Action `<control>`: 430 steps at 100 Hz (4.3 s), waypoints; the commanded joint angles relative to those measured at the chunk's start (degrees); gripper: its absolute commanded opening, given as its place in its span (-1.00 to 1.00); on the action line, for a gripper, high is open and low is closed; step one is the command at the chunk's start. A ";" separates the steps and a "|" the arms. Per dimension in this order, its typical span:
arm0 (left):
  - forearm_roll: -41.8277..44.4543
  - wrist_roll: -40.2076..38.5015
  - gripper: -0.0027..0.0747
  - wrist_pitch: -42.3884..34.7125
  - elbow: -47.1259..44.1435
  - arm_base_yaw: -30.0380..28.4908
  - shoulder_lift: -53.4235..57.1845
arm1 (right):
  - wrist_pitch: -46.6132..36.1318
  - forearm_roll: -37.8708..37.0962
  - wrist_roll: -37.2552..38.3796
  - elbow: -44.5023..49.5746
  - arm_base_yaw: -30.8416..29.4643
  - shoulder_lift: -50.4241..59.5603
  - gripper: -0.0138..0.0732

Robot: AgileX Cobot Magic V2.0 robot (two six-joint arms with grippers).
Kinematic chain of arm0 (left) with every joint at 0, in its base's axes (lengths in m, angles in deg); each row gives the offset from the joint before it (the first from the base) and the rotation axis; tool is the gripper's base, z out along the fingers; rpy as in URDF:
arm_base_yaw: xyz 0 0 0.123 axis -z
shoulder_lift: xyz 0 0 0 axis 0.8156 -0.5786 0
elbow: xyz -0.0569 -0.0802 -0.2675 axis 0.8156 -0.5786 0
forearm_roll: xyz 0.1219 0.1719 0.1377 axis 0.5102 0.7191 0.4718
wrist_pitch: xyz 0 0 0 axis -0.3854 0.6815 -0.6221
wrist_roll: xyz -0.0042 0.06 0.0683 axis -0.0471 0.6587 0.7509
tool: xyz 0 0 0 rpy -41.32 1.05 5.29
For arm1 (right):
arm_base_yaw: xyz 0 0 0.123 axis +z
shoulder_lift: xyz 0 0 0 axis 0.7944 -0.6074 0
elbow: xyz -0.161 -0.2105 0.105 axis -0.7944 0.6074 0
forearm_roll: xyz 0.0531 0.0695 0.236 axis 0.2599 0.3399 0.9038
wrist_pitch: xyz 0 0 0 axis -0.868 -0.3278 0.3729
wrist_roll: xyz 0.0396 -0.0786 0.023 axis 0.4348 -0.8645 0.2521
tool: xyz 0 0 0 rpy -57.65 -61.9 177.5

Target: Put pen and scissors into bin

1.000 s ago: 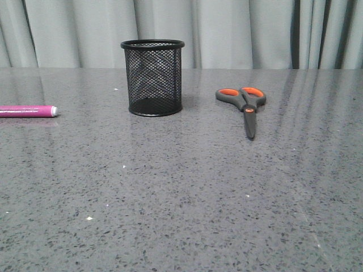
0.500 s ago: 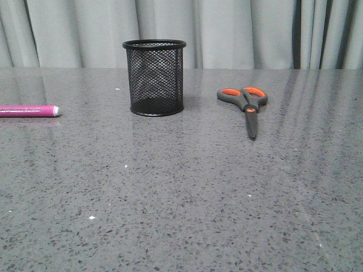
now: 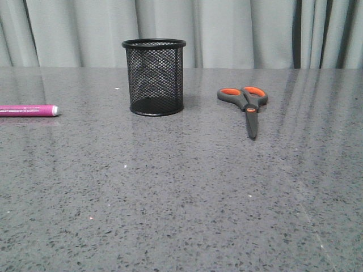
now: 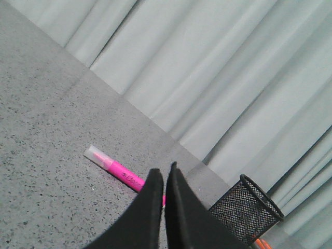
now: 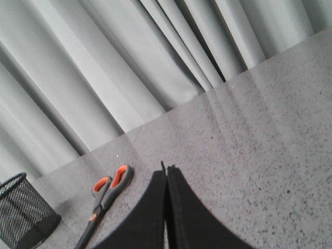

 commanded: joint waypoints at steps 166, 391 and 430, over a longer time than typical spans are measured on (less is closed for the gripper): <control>23.90 20.69 0.04 40.01 49.54 0.42 -53.54 | 37.65 -11.34 -5.12 -41.78 3.78 -41.55 -0.06; 28.36 78.73 -0.96 64.73 85.31 0.42 -102.74 | 40.70 -11.44 -8.12 -41.68 3.78 -41.55 -0.06; 14.63 78.73 -0.96 69.70 95.35 0.42 -99.19 | 41.89 -11.44 -8.12 -41.68 3.78 -41.55 -0.06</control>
